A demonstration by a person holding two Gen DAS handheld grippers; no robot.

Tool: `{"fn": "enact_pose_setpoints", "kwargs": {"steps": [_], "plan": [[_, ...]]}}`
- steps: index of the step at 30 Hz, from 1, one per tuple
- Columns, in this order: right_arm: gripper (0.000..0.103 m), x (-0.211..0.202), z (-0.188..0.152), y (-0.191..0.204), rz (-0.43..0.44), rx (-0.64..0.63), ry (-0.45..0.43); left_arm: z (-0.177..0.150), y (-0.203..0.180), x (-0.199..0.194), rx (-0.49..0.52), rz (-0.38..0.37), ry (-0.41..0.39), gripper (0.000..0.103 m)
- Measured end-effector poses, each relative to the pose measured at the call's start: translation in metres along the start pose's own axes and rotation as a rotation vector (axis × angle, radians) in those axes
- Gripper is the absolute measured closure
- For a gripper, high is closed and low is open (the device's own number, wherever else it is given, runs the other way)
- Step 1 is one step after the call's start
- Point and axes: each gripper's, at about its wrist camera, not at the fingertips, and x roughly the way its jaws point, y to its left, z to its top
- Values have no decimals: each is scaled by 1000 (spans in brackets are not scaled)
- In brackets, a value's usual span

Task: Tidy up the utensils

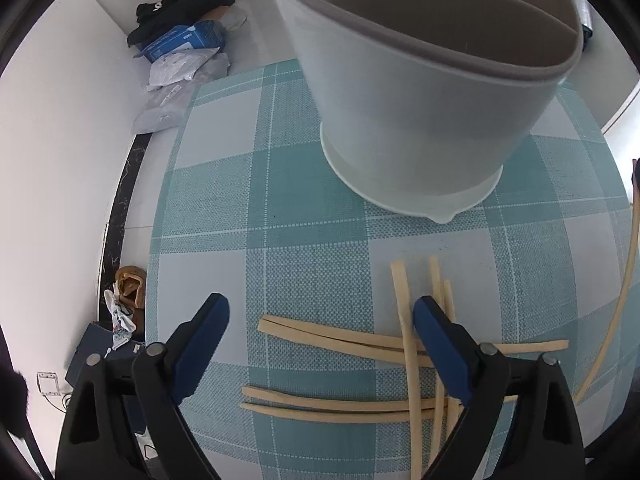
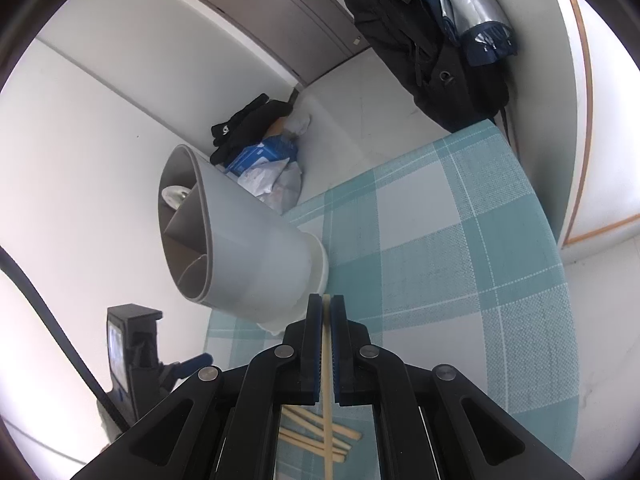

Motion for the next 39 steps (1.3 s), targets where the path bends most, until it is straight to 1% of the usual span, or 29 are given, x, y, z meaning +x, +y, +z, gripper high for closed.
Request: {"fn": "enact_pose_setpoints", "kwargs": {"steps": [2,3,6,8,9,11,12,14,16,20,24,27,29,30,33,36,39], "plan": [[100,1,0,-1,6,16,6,1,-1,2,0,-30,19,21],[100,1,0,-2,13,28,10,1,-2,3,4,-32,24,22],[100,0,2,-3,12,36,3,3,-3,1,8,-39,8,31],[100,-1,2,-3,13,36,0,6,-4,0,-2,-60,9,46],[100,-2,2,-3,12,36,-2,7,-5,0,-9,-73,12,50],[100,-2,2,-2,17,36,-4,10,-6,1,-20,-103,18,65],[100,-3,1,-2,20,34,-6,11,-8,0,-18,-115,22,69],[100,-4,0,-1,34,25,-14,12,-11,0,-6,-130,24,87],[100,-5,-2,2,37,15,-22,13,-13,0,0,-125,22,95],[100,-8,-3,10,37,-26,-33,12,-10,-5,-27,-134,-14,99],[100,-12,-5,17,46,-52,-57,10,4,-13,-121,-193,-64,99],[100,-16,-8,22,43,-73,-71,7,13,-26,-174,-229,-124,99],[100,-18,-11,26,40,-93,-73,3,17,-38,-200,-254,-178,99],[100,-20,-13,29,40,-107,-77,0,21,-47,-213,-266,-219,100],[100,-26,-18,40,39,-152,-99,-12,28,-78,-227,-276,-384,100],[100,-34,-23,51,31,-202,-131,-25,31,-101,-220,-274,-496,100],[100,-41,-31,65,10,-258,-173,-33,37,-116,-227,-289,-564,100]]}}
